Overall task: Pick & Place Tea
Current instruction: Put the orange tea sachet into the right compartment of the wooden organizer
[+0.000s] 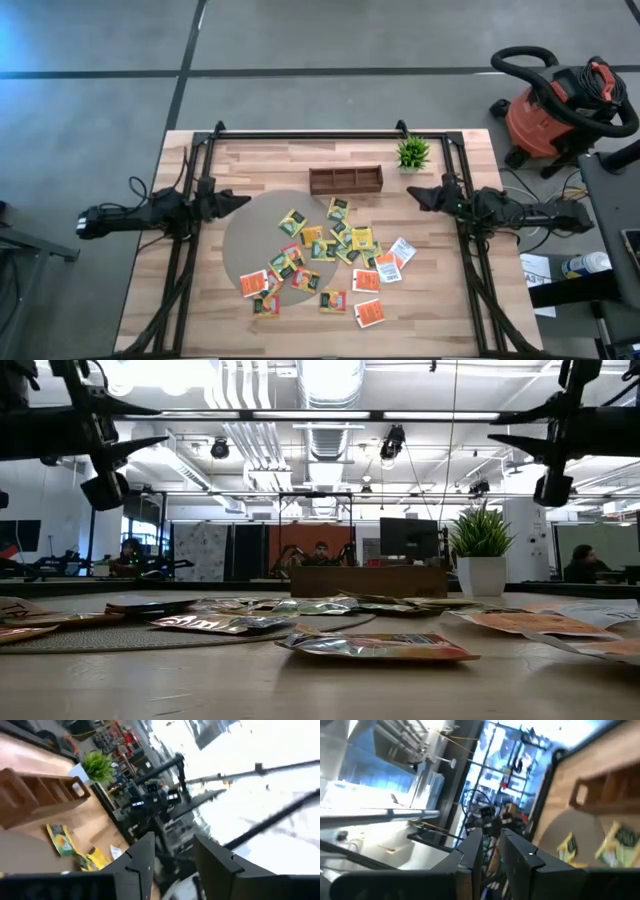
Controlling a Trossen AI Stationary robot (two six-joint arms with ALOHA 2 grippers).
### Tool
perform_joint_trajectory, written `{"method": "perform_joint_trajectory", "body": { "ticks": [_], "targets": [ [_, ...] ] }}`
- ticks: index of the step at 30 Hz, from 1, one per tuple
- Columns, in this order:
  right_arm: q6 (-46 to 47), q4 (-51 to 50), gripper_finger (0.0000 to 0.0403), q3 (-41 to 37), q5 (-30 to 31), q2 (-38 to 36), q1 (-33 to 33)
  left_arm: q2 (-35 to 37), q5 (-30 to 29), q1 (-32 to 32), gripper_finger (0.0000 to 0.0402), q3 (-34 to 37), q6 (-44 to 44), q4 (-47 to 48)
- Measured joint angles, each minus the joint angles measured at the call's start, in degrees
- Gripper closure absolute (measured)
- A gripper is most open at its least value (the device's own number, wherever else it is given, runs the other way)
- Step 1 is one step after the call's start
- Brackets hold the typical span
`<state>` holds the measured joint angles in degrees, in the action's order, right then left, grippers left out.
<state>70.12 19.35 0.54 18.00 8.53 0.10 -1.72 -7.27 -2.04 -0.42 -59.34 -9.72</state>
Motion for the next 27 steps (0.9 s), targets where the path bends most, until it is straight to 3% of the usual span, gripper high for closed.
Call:
{"method": "perform_joint_trajectory", "body": {
  "ticks": [8,15,20,27],
  "targets": [
    [-5.8,6.4,0.0335,0.0,1.2,7.0,0.0,0.0,-3.0,0.0,0.0271,-0.2,1.1,-2.3],
    [-4.0,9.9,0.0335,0.0,2.0,11.0,-0.1,0.0,-3.2,0.0,0.0271,-0.8,0.8,-2.3],
    [-1.3,9.7,0.0335,0.0,6.4,13.7,-0.7,0.0,-3.4,0.0,0.0271,-0.9,0.7,-2.5],
    [-0.3,9.6,0.0328,0.2,6.2,16.6,-1.0,0.0,-4.3,0.0,0.0271,-1.0,0.9,-2.0]
  ]
}}
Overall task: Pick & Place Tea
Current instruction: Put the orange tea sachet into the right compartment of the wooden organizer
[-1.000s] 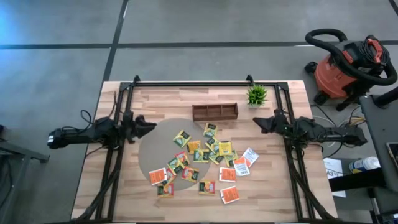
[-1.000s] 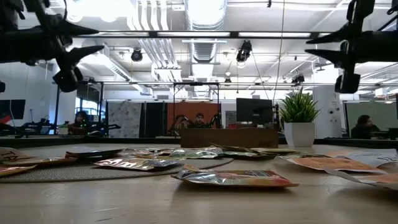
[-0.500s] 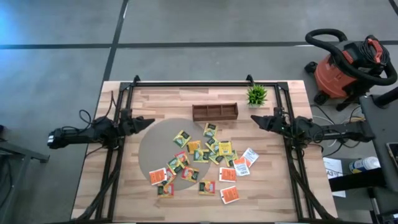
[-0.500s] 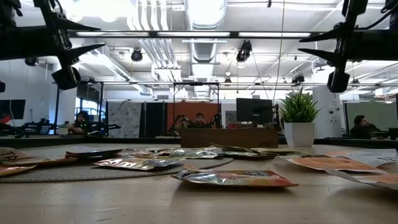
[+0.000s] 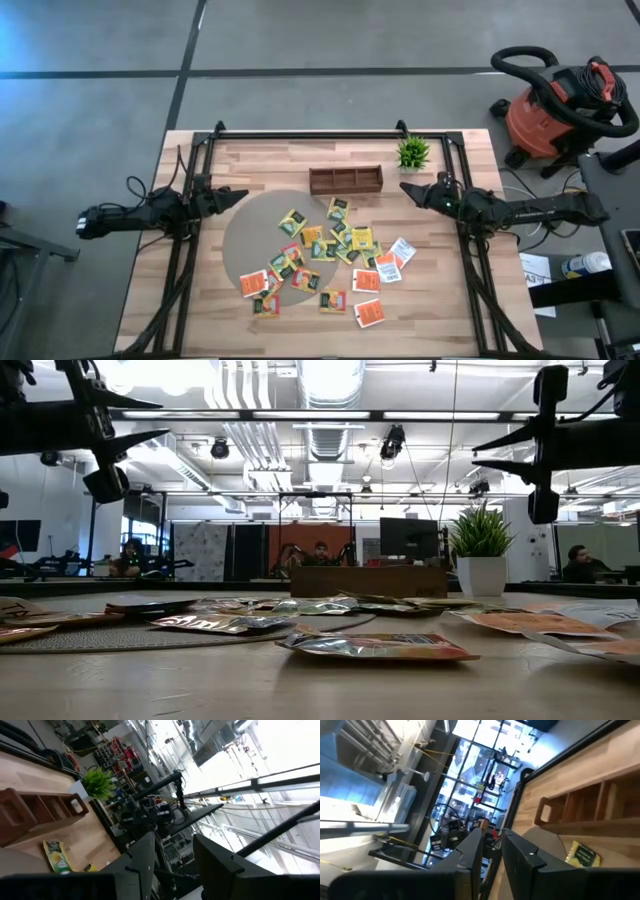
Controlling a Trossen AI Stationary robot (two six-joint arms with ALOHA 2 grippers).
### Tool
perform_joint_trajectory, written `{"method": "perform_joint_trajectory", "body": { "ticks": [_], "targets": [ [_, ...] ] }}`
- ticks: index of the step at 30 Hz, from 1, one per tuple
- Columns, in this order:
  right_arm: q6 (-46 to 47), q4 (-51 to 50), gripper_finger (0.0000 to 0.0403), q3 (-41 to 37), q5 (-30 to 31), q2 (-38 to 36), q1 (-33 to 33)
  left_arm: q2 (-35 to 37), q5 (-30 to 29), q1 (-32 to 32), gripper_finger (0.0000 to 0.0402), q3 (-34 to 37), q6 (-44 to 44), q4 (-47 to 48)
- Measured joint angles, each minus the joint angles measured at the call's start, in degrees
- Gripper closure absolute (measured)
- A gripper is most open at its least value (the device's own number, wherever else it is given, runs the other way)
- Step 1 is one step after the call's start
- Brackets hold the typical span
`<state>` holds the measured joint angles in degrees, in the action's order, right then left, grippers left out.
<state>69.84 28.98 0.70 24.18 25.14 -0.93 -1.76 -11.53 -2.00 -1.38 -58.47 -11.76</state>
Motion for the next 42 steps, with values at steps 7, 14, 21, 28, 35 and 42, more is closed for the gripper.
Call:
{"method": "perform_joint_trajectory", "body": {
  "ticks": [7,14,21,28,35,42],
  "targets": [
    [-7.7,-7.3,0.0273,9.1,-2.8,5.7,0.0,0.0,-2.6,0.0,0.0271,-0.1,-1.9,-0.1],
    [-10.5,-50.0,0.0224,27.8,-9.3,16.5,0.0,0.0,-3.7,0.0,0.027,-0.1,-1.4,-0.1],
    [-4.3,-76.3,0.0222,36.3,-27.3,27.3,0.7,0.0,-3.7,0.0,0.027,-0.2,-1.4,0.4],
    [6.2,-77.0,0.0229,33.5,-33.1,30.6,7.8,0.0,-3.6,0.0,0.0271,-0.2,-1.7,4.8],
    [13.4,-74.5,0.0219,29.0,-29.2,29.7,13.2,-1.2,-3.5,0.0,0.0271,-0.2,-1.7,6.3],
    [10.8,-66.7,0.0218,24.5,-27.9,30.6,13.3,-2.3,-3.4,0.0,0.0271,-0.1,-1.7,6.4]
  ]
}}
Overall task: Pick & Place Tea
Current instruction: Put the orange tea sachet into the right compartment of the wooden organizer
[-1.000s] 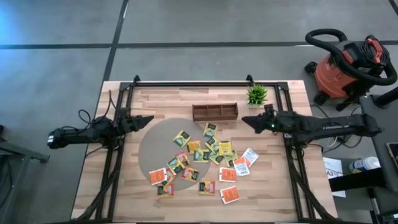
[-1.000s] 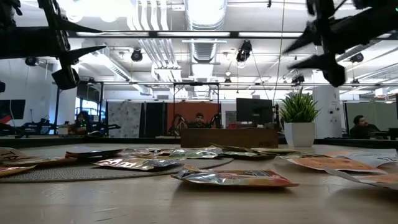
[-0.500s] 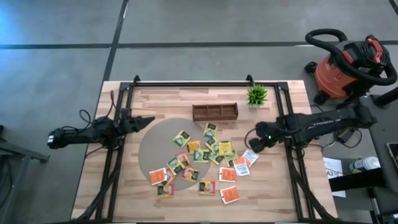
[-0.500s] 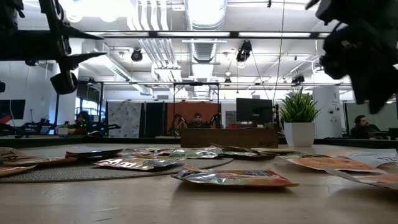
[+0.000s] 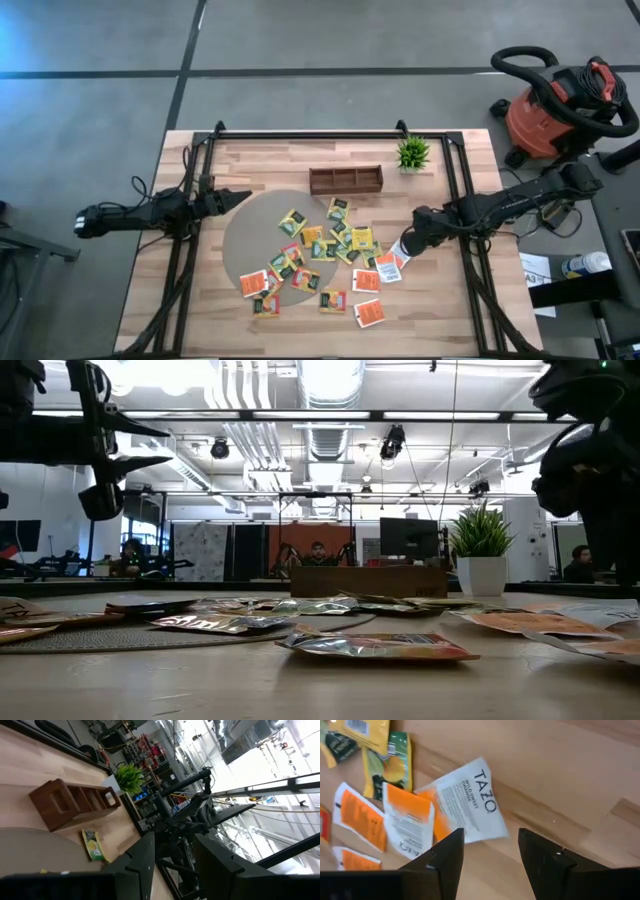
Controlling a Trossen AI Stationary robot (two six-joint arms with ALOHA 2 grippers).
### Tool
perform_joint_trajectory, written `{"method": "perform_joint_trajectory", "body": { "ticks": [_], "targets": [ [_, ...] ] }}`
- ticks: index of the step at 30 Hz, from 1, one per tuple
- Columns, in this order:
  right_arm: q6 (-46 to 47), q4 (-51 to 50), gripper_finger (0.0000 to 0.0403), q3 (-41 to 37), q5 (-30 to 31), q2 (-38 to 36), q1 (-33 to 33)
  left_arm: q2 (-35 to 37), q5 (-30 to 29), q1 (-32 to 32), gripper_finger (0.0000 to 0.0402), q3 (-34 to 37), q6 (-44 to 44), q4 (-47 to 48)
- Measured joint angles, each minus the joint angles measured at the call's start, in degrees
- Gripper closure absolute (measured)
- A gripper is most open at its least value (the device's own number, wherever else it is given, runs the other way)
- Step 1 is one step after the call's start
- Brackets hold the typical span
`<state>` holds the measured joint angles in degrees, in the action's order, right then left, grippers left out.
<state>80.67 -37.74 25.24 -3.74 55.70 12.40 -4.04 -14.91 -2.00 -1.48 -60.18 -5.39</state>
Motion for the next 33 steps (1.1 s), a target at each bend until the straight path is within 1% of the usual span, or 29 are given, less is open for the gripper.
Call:
{"method": "perform_joint_trajectory", "body": {
  "ticks": [4,10,15,19,23,30,31,33],
  "targets": [
    [-1.7,0.1,0.0219,-0.8,2.5,2.0,0.0,-0.5,0.0,0.0,0.0271,0.0,-0.3,0.0],
    [-6.9,4.7,0.0225,-1.0,2.4,6.7,0.0,-0.9,0.0,0.0,0.0271,0.0,-0.6,0.0],
    [-9.6,8.7,0.0233,-0.5,0.7,11.6,-0.1,-1.1,0.0,0.0,0.0271,0.0,-1.4,0.0],
    [-10.7,9.7,0.0246,0.6,-0.2,14.8,-0.1,-1.1,0.0,0.0,0.0271,0.0,-1.5,-0.1],
    [-13.2,9.9,0.028,1.5,-0.4,16.1,-0.1,-1.1,0.0,0.0,0.0271,0.0,-1.7,-0.1],
    [-13.4,10.7,0.0375,1.7,0.4,15.9,-0.1,-1.1,0.0,0.0,0.0271,0.0,-1.8,-0.1],
    [-13.4,11.6,0.0385,1.6,0.3,15.8,-0.1,-1.1,0.0,0.0,0.0271,0.0,-1.8,-0.1],
    [-13.4,12.5,0.0392,1.8,0.1,15.5,0.0,-1.1,0.0,0.0,0.0271,0.0,-1.8,-0.1]
  ]
}}
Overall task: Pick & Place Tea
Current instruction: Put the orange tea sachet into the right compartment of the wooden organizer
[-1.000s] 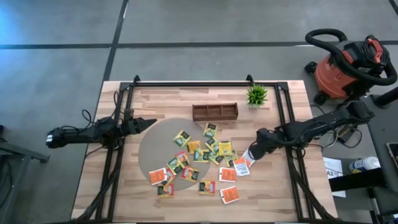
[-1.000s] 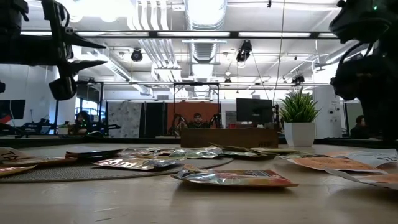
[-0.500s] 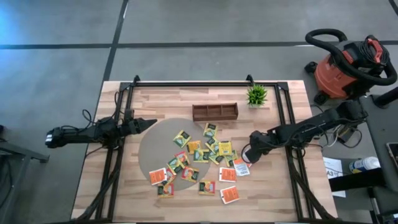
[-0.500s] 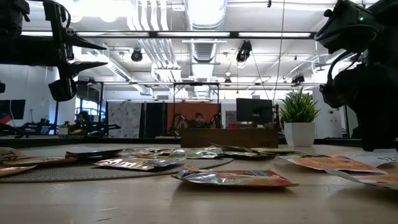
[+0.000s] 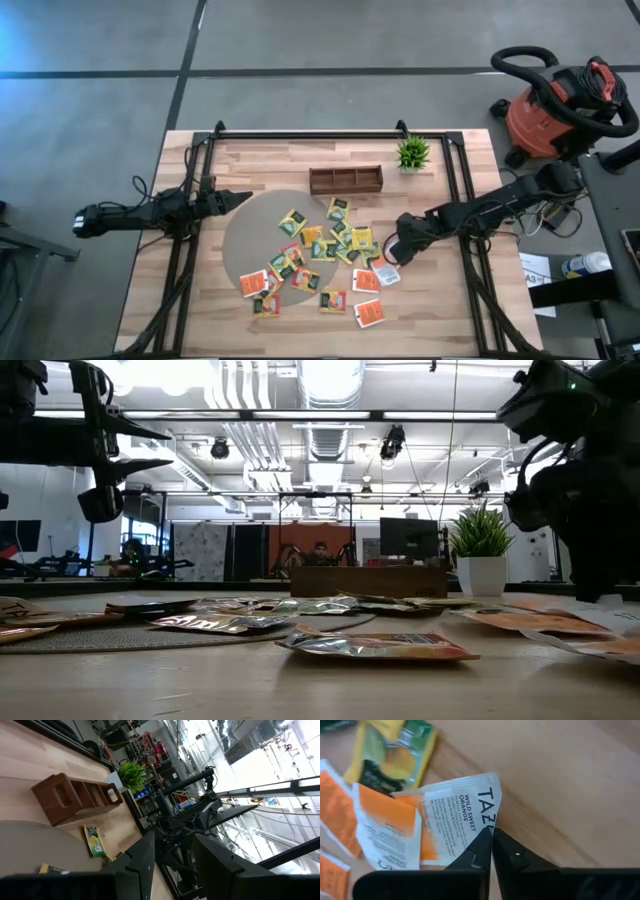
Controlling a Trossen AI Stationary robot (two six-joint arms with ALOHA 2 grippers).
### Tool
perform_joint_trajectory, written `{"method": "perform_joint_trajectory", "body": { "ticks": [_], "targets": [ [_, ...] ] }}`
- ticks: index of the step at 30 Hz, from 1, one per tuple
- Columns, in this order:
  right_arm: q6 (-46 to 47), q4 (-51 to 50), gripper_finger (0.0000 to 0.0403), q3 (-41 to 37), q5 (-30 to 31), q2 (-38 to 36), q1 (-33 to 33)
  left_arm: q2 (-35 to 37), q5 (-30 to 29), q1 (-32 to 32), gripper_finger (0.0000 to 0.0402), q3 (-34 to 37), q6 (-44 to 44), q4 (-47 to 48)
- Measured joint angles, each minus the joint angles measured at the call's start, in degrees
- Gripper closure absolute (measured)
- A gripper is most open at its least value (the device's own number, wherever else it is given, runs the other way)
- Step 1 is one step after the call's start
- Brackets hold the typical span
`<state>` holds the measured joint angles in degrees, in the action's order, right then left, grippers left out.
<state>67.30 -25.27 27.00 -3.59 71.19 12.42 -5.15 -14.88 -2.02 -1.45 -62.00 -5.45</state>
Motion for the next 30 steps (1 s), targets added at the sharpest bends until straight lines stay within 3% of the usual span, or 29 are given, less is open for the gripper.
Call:
{"method": "perform_joint_trajectory", "body": {
  "ticks": [7,13,18,24,30],
  "targets": [
    [-5.1,-2.1,0.0394,4.0,3.3,-3.1,0.0,0.0,0.0,0.0,0.0271,0.0,0.0,0.0],
    [-22.8,-13.4,0.0394,15.1,13.7,-2.8,-3.5,-0.1,0.0,0.0,0.0271,0.0,0.0,0.0],
    [-40.6,-19.9,0.0394,24.5,20.1,-0.1,-10.8,-0.4,0.0,0.0,0.0271,0.1,0.0,0.0],
    [-60.3,-22.5,0.0394,33.7,22.6,5.8,-22.4,-0.7,0.0,0.0,0.0271,0.1,0.0,0.0],
    [-73.6,-22.6,0.0394,41.7,23.0,14.8,-30.0,-0.7,0.0,0.0,0.0271,0.1,0.0,0.0]
  ]
}}
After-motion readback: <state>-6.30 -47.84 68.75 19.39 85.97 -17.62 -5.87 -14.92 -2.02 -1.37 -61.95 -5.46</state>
